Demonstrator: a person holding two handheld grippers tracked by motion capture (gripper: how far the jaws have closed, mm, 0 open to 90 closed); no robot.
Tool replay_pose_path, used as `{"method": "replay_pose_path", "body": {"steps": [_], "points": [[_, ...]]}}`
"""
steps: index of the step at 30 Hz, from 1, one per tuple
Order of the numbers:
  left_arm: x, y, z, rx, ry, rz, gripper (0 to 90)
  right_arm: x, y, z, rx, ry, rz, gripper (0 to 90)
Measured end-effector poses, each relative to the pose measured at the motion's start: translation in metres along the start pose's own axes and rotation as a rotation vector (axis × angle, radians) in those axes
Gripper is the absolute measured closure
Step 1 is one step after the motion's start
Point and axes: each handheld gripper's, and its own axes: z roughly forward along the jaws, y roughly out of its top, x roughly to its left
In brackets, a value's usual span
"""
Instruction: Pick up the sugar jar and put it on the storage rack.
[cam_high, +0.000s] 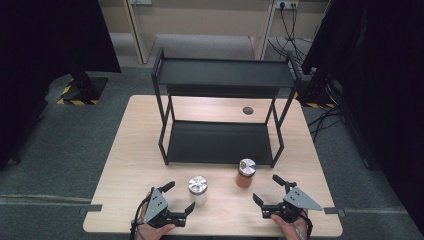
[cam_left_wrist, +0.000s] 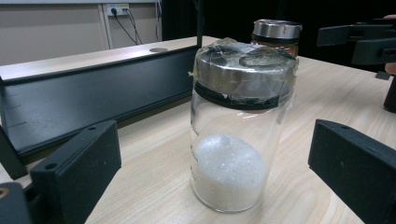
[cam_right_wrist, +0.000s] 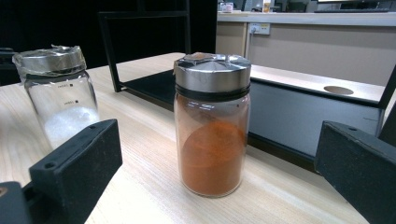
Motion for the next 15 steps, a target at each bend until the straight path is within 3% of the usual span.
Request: {"method": "replay_pose_path", "body": {"steps": [15], "points": [[-0.0001,0.0008,0.0018,0.008,-0.001,-0.007,1.8,-0.0016,-0.0014,-0.0003,-0.003,0.001,0.005,1.1]]}}
